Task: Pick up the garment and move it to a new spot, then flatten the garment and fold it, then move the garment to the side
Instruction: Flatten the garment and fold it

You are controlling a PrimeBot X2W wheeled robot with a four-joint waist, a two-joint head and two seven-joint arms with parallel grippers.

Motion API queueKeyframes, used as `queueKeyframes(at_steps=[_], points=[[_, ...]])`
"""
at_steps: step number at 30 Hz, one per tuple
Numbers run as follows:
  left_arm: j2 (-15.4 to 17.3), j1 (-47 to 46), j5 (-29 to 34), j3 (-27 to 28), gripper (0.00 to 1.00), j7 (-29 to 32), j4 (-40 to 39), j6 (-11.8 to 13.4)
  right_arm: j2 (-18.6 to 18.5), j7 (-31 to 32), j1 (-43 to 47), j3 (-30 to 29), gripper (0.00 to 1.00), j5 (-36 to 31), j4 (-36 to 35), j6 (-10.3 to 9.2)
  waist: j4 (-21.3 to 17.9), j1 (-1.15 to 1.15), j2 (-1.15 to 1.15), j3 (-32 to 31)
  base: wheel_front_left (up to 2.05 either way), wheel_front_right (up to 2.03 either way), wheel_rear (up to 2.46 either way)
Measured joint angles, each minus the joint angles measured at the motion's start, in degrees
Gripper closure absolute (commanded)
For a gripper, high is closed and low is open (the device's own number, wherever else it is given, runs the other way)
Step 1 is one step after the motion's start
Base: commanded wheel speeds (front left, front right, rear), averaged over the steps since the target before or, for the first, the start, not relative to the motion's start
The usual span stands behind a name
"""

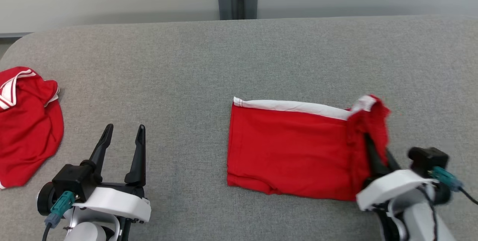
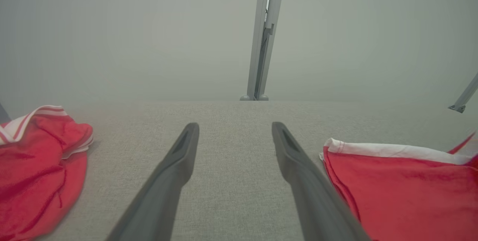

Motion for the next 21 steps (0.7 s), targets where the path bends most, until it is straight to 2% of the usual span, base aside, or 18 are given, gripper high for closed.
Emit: queueKeyframes(at_steps=[5,10,13,21], points=[[-0.03,-0.27,0.07,-0.73,0.00,0.38,-0.23,-0.03,0.23,3.18,-0.05,11.72,1.00,5.83,-8.72,0.00,-0.15,0.00,0.00,-0.08,0.00,0.00,0.00],[-0.31,-0.53,0.05,-1.43,0.00,0.70,-0.20,-0.47,0.26,4.69,-2.04,18.30,1.00,9.06,-9.96,0.00,0.67,0.00,0.00,0.03,0.00,0.00,0.00],[-0.62,-1.32,-0.01,-2.14,0.00,0.76,0.10,-1.01,0.29,4.97,-5.80,22.90,1.00,11.27,-6.91,0.00,2.24,0.00,0.00,0.51,0.00,0.00,0.00],[-1.60,-2.86,-0.08,-2.81,0.00,0.22,1.46,-1.97,0.29,2.74,-14.39,27.92,1.00,15.64,4.15,0.00,5.31,0.00,0.00,2.40,0.00,0.00,0.00]])
